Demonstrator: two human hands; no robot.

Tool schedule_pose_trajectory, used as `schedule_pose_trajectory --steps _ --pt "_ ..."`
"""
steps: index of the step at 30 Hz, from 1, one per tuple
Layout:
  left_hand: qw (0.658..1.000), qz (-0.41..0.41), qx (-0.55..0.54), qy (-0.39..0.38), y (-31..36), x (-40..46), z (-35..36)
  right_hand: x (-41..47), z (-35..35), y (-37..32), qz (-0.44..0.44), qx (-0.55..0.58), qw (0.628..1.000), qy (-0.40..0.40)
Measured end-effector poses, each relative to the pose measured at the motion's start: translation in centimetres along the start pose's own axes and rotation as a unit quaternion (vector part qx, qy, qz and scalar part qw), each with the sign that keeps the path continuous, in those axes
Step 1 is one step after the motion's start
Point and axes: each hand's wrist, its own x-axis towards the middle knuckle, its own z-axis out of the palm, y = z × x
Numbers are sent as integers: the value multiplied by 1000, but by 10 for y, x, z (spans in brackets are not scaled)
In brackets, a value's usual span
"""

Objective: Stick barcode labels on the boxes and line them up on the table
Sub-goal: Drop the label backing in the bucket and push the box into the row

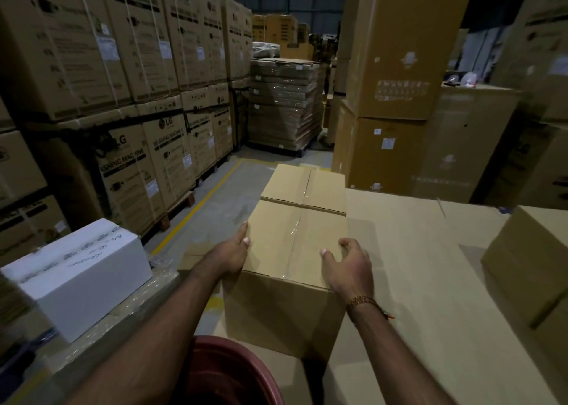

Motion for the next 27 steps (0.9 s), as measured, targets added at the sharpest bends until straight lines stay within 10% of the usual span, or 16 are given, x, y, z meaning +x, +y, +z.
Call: schedule_pose_trajectory --steps 27 --pt "997 11 -46 62 -3 3 12 9 2 -1 2 -8 1000 -15"
